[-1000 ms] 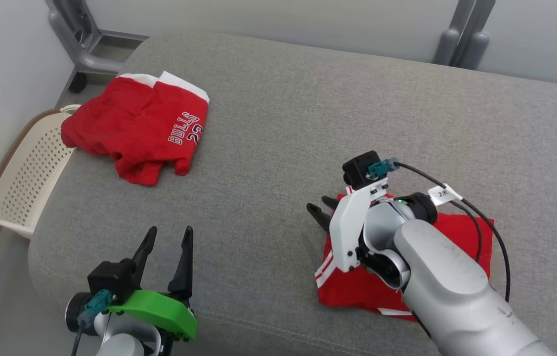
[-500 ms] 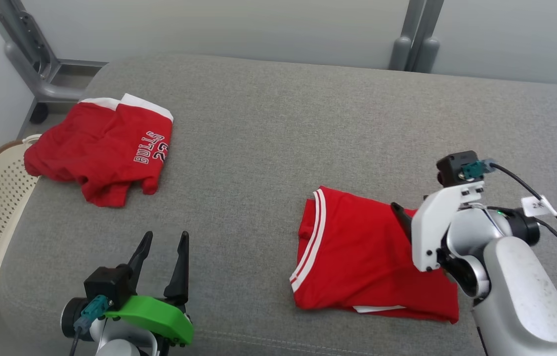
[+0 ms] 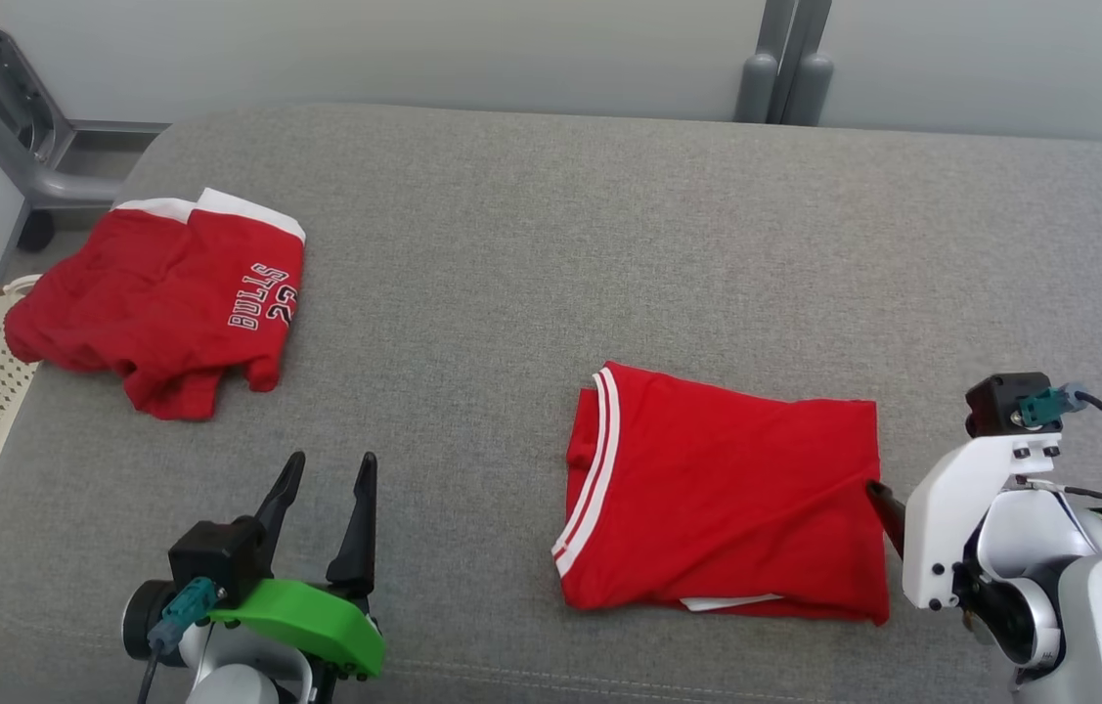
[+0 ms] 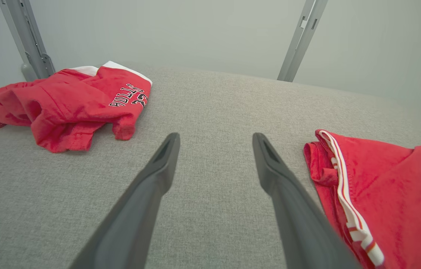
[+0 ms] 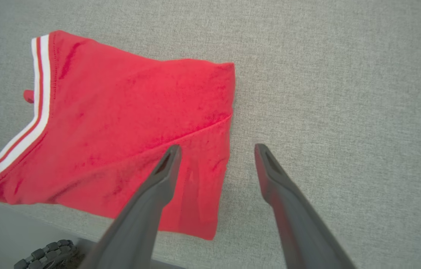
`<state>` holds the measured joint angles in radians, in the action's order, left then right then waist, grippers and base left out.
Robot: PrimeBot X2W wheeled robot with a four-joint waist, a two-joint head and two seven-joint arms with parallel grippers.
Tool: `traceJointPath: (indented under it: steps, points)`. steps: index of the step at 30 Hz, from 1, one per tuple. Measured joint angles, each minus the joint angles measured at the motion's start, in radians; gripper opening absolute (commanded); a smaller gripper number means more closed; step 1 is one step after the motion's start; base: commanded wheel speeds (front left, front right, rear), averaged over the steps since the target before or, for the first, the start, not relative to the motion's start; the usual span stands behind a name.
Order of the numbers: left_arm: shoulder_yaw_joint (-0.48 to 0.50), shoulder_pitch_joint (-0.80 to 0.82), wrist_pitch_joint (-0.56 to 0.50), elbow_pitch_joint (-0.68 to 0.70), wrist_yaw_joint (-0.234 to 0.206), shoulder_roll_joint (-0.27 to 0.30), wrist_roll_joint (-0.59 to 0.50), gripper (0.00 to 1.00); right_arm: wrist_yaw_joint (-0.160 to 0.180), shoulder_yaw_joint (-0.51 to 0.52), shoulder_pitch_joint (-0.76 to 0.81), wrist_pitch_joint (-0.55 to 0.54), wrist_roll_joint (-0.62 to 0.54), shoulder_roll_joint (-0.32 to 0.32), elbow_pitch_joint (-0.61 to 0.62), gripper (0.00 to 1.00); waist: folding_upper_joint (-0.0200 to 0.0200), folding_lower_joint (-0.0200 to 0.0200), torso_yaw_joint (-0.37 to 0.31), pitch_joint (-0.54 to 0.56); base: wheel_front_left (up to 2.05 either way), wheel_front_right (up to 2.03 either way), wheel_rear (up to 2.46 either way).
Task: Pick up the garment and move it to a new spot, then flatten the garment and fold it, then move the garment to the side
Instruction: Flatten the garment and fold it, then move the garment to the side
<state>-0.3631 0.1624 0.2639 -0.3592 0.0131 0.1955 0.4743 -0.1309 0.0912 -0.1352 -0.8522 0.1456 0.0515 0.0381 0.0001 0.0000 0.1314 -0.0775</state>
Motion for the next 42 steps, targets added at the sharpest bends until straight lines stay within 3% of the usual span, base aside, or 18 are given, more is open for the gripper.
traceJointPath:
  steps: [11, 20, 21, 22, 23, 24, 35, 42]
  points:
    - [-0.006, 0.018, 0.0, -0.002, 0.0, 0.004, 0.0, 1.0, 0.0, 0.037, -0.007, 0.072, 0.011, -0.001, -0.095, 1.0, 0.0, 0.0, 0.01, -0.037, 0.0, 0.0, 0.0]
    - [-0.014, 0.036, 0.0, 0.0, 0.001, 0.007, 0.0, 1.0, 0.0, 0.052, -0.072, 0.151, 0.029, -0.002, -0.269, 1.0, 0.0, 0.0, 0.028, -0.08, 0.0, 0.0, 0.0]
    - [-0.014, 0.038, 0.0, -0.001, 0.001, 0.007, 0.0, 1.0, 0.0, 0.052, -0.078, 0.157, 0.031, -0.001, -0.281, 0.85, 0.0, 0.0, 0.03, -0.083, 0.0, 0.0, 0.0]
    - [-0.015, 0.04, 0.0, -0.001, 0.001, 0.007, 0.0, 1.0, 0.0, 0.051, -0.084, 0.157, 0.033, -0.001, -0.294, 0.49, 0.0, 0.0, 0.032, -0.085, 0.0, 0.0, 0.0]
    - [-0.016, 0.04, 0.0, -0.001, 0.002, 0.007, 0.0, 1.0, 0.0, 0.05, -0.09, 0.157, 0.04, 0.0, -0.304, 0.31, 0.0, 0.0, 0.033, -0.086, 0.0, 0.0, 0.0]
    - [-0.016, 0.04, 0.0, -0.002, 0.002, 0.007, 0.0, 1.0, 0.0, 0.049, -0.096, 0.157, 0.041, 0.001, -0.314, 0.0, 0.0, 0.0, 0.035, -0.087, 0.0, 0.0, 0.0]
    - [-0.023, 0.038, 0.0, -0.008, 0.002, 0.004, 0.0, 1.0, -0.001, 0.041, -0.143, 0.181, -0.012, -0.003, -0.351, 0.0, 0.0, 0.0, 0.021, -0.069, 0.0, 0.0, 0.0]
    - [-0.026, 0.04, 0.0, 0.009, 0.0, 0.009, -0.014, 1.0, -0.001, -0.032, -0.268, 0.223, -0.054, 0.09, -0.42, 0.0, 0.0, 0.0, -0.01, -0.078, 0.0, 0.0, 0.0]
